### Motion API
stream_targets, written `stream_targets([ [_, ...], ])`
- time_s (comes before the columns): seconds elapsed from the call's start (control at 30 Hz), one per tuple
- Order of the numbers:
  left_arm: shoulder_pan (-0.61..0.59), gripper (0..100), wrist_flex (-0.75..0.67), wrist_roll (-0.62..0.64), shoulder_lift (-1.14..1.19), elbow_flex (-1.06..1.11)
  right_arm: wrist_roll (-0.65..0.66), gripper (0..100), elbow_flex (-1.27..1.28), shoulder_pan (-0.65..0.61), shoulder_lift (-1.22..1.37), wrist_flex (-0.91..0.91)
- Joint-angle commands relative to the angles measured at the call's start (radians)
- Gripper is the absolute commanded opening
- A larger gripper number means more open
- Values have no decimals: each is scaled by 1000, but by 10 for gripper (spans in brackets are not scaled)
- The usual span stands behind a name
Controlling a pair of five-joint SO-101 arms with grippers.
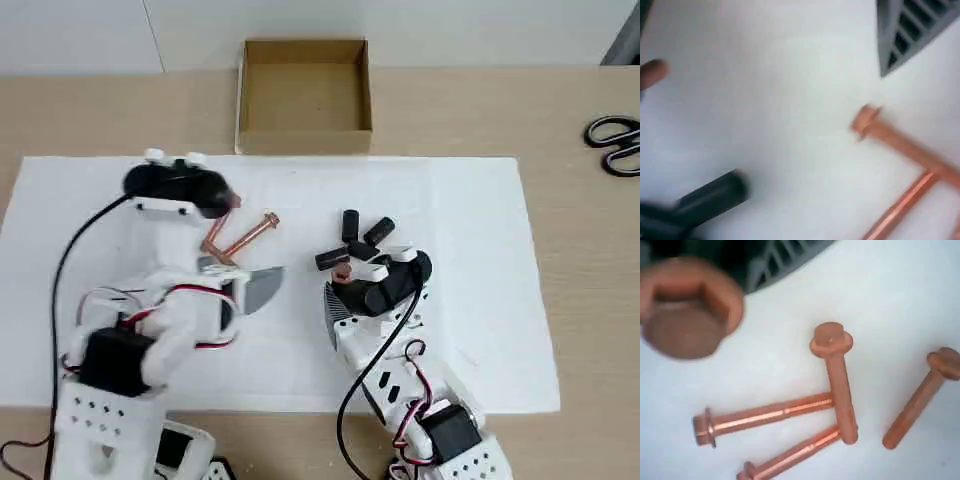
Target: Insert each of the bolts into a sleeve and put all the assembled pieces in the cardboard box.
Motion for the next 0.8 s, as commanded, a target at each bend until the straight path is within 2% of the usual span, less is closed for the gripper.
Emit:
stream_targets([
  [0.0, -110, 299, 69, -126, -12, -47, 37, 4, -18, 28, -8, -18],
  [0.13, -238, 299, 146, -158, -12, -50, 180, 4, -54, 104, -10, -5],
  [0.27, -324, 299, 163, -158, -12, -50, 255, 4, -206, 148, -7, 142],
  [0.37, -330, 299, 163, -158, -12, -50, 276, 4, -327, 151, -5, 239],
  [0.5, -330, 299, 163, -153, -12, -51, 290, 4, -434, 153, 39, 248],
  [0.77, -330, 299, 163, -153, -12, -51, 299, 4, -738, 153, 432, 214],
])
